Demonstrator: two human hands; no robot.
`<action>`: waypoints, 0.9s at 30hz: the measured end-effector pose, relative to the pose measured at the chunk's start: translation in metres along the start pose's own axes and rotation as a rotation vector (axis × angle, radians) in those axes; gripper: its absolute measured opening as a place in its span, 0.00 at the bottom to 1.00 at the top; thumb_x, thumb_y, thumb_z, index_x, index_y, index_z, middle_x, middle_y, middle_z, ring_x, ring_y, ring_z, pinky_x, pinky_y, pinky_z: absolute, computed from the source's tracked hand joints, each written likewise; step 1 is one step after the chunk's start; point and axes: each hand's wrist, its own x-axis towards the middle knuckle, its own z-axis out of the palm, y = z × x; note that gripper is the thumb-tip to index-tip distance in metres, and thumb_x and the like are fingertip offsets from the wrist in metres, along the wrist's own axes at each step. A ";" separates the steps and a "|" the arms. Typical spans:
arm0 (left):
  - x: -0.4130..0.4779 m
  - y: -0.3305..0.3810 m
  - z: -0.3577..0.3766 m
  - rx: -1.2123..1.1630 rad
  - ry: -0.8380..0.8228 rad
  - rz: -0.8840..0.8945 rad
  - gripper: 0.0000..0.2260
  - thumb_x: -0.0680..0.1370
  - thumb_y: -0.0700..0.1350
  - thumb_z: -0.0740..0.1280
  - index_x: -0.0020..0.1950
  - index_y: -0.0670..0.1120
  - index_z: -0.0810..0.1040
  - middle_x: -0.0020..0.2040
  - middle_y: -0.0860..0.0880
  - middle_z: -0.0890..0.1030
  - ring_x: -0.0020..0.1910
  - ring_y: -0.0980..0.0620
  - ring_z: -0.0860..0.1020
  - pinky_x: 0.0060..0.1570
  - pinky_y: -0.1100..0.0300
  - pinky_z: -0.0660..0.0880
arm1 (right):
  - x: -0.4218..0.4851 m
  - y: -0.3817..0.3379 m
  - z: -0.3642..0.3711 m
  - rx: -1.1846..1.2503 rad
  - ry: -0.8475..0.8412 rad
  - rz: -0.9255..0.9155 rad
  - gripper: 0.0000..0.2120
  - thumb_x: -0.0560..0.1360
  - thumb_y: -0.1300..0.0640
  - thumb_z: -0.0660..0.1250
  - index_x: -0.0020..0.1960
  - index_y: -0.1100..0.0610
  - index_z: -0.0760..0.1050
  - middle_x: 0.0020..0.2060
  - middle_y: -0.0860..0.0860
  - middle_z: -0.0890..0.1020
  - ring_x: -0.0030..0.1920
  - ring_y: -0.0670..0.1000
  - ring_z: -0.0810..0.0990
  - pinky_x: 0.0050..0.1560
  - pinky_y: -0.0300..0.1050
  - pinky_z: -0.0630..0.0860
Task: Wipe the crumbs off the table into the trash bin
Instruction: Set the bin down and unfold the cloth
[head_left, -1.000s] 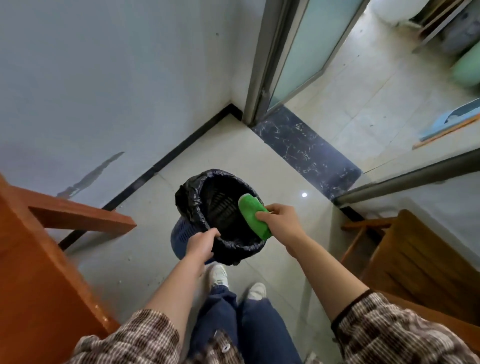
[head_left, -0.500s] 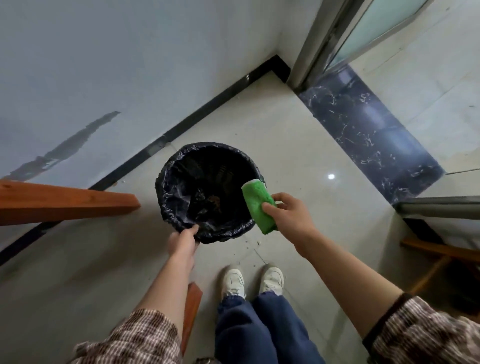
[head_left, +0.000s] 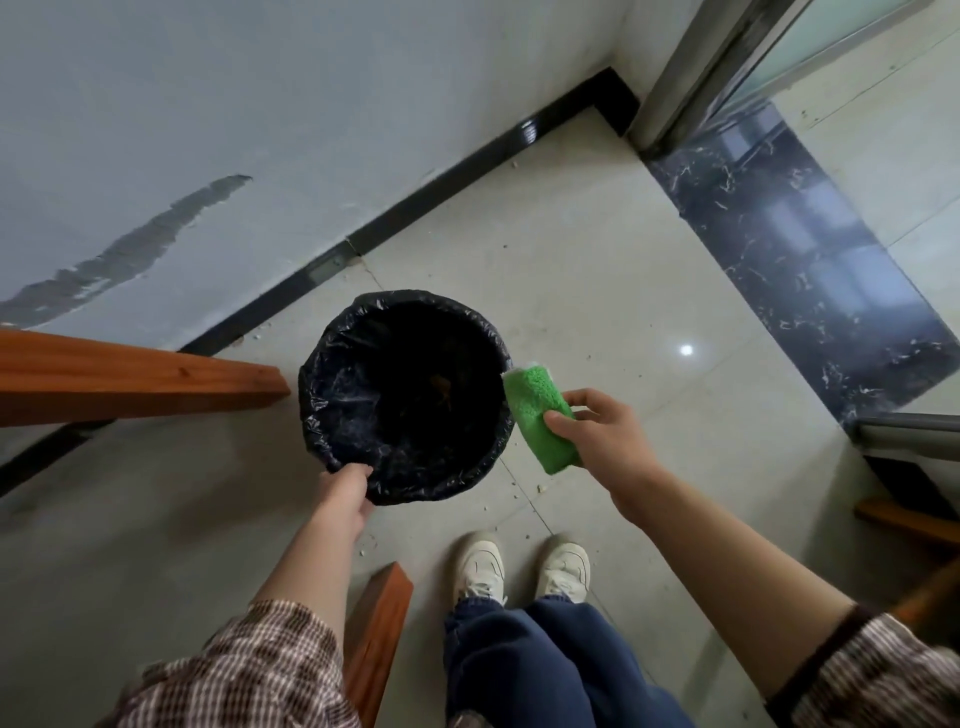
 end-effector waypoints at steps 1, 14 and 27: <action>-0.004 0.003 -0.004 0.019 -0.019 -0.018 0.18 0.77 0.37 0.63 0.67 0.40 0.69 0.64 0.42 0.74 0.59 0.41 0.75 0.56 0.50 0.74 | -0.004 -0.001 0.000 -0.002 0.003 0.002 0.04 0.73 0.63 0.68 0.44 0.54 0.76 0.36 0.53 0.81 0.38 0.53 0.78 0.50 0.58 0.78; -0.218 0.064 -0.031 0.278 -0.195 0.471 0.22 0.75 0.45 0.65 0.69 0.43 0.72 0.67 0.43 0.74 0.66 0.43 0.70 0.60 0.53 0.68 | -0.155 -0.060 -0.030 -0.024 0.103 -0.120 0.07 0.73 0.60 0.69 0.51 0.56 0.76 0.42 0.55 0.82 0.38 0.50 0.80 0.36 0.44 0.77; -0.506 -0.018 -0.088 0.383 -0.777 0.813 0.12 0.74 0.57 0.66 0.51 0.50 0.73 0.48 0.50 0.80 0.47 0.46 0.82 0.47 0.48 0.79 | -0.386 -0.055 -0.135 -0.091 0.373 -0.383 0.12 0.69 0.60 0.72 0.43 0.50 0.70 0.39 0.55 0.80 0.40 0.56 0.81 0.37 0.54 0.80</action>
